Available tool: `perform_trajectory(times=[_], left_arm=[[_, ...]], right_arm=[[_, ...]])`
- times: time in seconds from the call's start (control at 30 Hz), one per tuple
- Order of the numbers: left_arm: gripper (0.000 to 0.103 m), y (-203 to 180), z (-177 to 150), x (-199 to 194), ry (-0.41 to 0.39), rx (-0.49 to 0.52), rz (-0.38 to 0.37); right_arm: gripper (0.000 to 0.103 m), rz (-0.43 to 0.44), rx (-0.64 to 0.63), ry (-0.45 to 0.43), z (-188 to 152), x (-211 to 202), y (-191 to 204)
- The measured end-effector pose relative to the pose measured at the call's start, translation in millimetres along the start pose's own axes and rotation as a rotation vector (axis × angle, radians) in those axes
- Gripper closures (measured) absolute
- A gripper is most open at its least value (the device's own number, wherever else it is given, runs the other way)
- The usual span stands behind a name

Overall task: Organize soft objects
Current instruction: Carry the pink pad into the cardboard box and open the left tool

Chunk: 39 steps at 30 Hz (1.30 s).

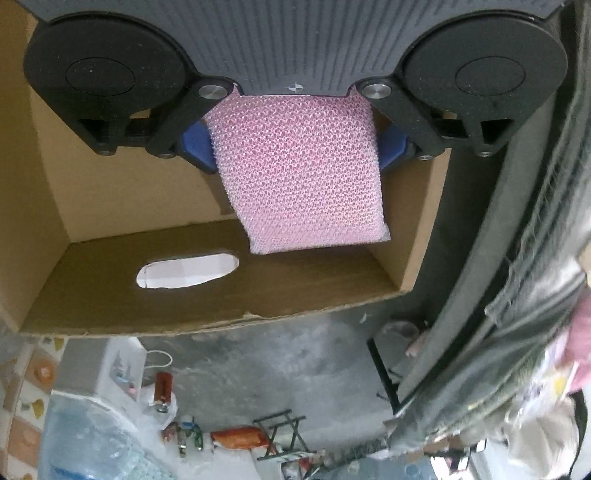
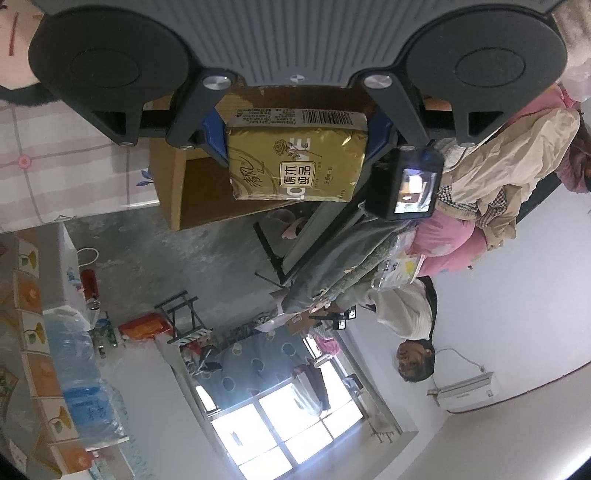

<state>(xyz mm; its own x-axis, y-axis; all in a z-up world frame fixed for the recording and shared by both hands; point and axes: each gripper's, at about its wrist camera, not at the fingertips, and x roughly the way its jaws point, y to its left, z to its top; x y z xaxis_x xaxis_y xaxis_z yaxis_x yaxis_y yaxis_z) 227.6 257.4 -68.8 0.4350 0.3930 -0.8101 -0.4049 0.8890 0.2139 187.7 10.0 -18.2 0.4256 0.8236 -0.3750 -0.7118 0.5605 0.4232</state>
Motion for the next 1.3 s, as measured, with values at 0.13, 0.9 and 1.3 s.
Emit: perform_trajectory(times=[0.13, 0.9, 1.3], left_arm=[[0.011, -2.4, -2.9, -0.3, -0.022, 0.021, 0.009], [0.013, 19.9, -19.8, 34.4, 0.369, -0.325, -0.344], [0.011, 23.7, -8.8, 46.7, 0.339, -0.391, -0.328]], right_arm=[[0.031, -0.012, -0.007, -0.008, -2.8, -5.4, -2.5], [0.031, 0.006, -0.013, -0.029, -1.9, -19.2, -4.3], [0.031, -0.012, 0.006, -0.025, -4.8, -19.5, -15.3]])
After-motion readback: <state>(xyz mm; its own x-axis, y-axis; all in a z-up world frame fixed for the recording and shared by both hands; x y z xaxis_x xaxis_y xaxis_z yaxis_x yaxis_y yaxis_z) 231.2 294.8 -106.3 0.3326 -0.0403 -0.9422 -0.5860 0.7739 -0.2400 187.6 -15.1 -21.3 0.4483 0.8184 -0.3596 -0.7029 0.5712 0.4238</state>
